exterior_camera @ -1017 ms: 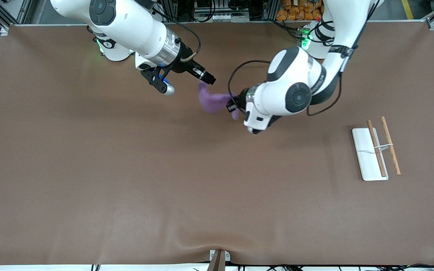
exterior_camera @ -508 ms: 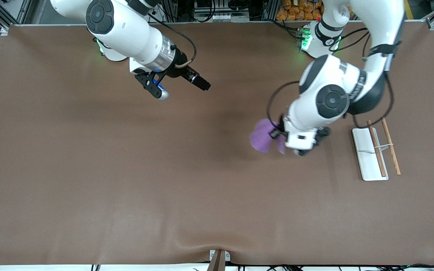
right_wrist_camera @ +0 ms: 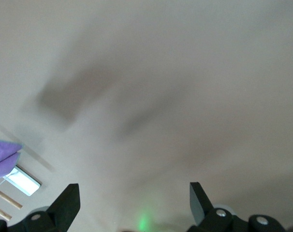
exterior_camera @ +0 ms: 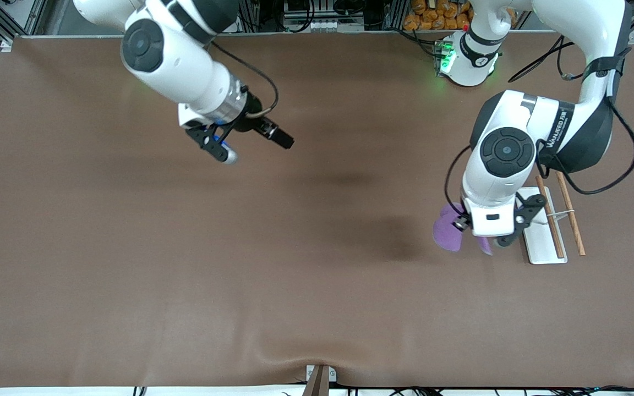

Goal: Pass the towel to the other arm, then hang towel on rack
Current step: 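Carry the towel with the left gripper while the right gripper retracts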

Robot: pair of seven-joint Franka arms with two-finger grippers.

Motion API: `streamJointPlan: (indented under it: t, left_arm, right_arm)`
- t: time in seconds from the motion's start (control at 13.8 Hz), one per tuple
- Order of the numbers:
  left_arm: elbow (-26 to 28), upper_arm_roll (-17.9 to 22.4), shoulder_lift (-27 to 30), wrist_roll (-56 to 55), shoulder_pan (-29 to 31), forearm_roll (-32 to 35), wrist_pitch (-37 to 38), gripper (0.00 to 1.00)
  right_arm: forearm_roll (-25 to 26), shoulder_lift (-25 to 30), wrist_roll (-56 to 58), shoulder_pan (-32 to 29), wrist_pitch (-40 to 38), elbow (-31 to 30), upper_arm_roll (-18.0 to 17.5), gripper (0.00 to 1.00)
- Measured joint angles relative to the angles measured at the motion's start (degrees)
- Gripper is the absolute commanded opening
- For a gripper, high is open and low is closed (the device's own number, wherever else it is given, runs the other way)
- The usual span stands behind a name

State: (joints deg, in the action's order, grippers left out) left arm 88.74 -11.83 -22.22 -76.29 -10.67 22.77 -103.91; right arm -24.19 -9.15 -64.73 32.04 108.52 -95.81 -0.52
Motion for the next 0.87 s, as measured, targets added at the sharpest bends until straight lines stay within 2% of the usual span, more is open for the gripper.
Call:
streamJointPlan:
  t: [0.22, 0.44, 0.73, 0.87]
  left_arm:
    - [-0.28, 0.00, 0.19, -5.33, 1.98, 6.74, -0.24, 0.00]
    - [1.07, -0.02, 2.11, -7.01, 5.51, 9.81, -3.70, 0.00]
    - [11.04, -0.07, 8.97, -9.20, 9.16, 9.97, -14.72, 0.00]
    - [15.50, -0.07, 10.95, -12.58, 10.21, 12.23, -19.59, 0.00]
  right_arm:
    - [1.05, -0.27, 5.73, -3.23, -1.14, -0.35, 0.14, 1.00]
    - [5.50, -0.55, 10.23, -5.25, -1.18, -1.16, 0.21, 1.00]
    - [6.52, -1.24, 18.94, -9.28, -1.97, -1.50, 0.32, 1.00]
    - [7.66, -1.40, 23.81, -11.87, -2.86, -1.49, 0.36, 1.00]
